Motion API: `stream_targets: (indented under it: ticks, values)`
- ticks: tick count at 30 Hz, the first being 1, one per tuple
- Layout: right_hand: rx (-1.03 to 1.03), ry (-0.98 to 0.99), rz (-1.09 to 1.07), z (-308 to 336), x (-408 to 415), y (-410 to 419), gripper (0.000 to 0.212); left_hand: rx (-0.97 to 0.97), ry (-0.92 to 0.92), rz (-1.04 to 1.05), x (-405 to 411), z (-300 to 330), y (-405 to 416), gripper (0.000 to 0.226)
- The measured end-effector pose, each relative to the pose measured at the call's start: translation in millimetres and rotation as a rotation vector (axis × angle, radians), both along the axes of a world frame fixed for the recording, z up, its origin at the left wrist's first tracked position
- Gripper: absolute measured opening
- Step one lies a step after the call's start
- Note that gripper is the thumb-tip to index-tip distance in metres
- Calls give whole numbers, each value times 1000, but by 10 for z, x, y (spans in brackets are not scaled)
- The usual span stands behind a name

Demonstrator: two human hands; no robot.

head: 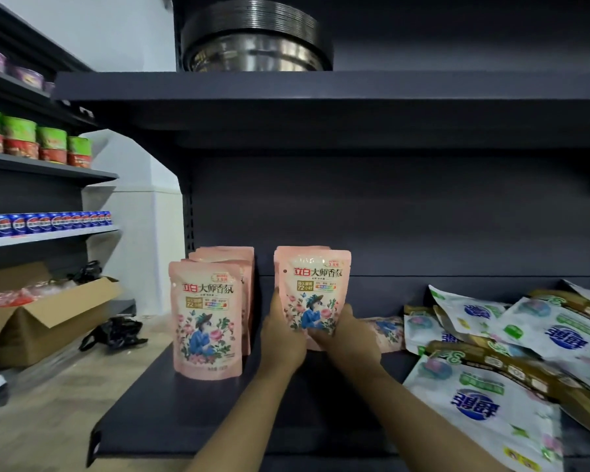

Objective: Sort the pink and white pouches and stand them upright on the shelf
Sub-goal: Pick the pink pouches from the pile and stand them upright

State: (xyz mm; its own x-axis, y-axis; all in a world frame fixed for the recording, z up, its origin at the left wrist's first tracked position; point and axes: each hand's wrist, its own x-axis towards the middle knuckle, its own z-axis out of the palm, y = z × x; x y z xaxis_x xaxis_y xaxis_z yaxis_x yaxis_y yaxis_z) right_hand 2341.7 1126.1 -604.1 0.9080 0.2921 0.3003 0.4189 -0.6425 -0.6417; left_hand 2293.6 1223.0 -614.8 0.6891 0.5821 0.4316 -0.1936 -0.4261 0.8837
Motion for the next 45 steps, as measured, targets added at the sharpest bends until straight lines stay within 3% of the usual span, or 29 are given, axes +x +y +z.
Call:
stream_targets:
  ticks: [10, 26, 28, 31, 34, 41, 45]
  values:
    - [330, 70, 91, -224, 46, 181, 43, -9, 47, 104, 179, -282, 191, 74]
    - [351, 74, 92, -316, 116, 153, 42, 54, 109, 111, 152, -314, 137, 54]
    - [345, 82, 100, -309, 97, 153, 46, 64, 102, 136, 106, -284, 105, 52]
    - [370, 75, 134, -245, 15, 117, 66, 124, 114, 255, -2, -196, 19, 66]
    - [390, 25, 131, -185, -84, 38, 82, 276, -14, 410, -155, -91, -102, 65]
    - [299, -122, 15, -57, -104, -300, 56, 436, -198, 367, -217, 133, -377, 43]
    - [208, -100, -70, 28, -40, -574, 43, 448, -142, 180, -64, 249, -607, 35]
